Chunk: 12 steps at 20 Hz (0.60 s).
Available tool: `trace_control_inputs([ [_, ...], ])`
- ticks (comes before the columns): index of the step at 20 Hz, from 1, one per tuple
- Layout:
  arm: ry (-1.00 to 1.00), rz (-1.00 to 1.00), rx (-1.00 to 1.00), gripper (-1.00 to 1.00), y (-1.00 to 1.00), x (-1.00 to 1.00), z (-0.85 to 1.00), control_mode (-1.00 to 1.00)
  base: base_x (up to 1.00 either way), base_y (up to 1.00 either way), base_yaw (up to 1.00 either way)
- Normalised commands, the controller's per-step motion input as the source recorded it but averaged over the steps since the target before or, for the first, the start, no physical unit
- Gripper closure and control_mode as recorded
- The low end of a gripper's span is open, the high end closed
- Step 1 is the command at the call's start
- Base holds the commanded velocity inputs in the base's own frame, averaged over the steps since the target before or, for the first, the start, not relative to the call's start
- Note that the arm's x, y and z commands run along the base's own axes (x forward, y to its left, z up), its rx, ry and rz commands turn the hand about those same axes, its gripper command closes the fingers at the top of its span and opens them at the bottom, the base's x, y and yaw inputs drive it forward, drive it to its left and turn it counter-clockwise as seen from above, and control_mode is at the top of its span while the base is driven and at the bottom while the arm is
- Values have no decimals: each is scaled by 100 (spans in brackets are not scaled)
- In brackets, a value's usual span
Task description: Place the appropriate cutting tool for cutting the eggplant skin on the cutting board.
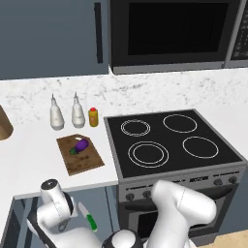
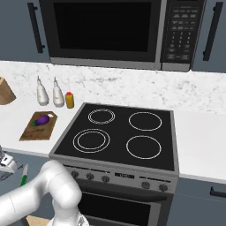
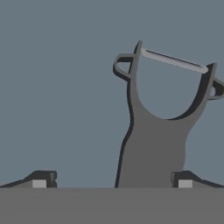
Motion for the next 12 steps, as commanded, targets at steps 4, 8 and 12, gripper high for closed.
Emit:
trace_control_inputs([
  [4, 0, -1, 0, -100, 0, 0, -39, -100, 0, 0, 0],
  [8, 0, -3, 0, -100, 0, -23, -42, -100, 0, 0, 0],
  [12, 0, -8, 0, -100, 0, -43, -41, -100, 0, 0, 0],
])
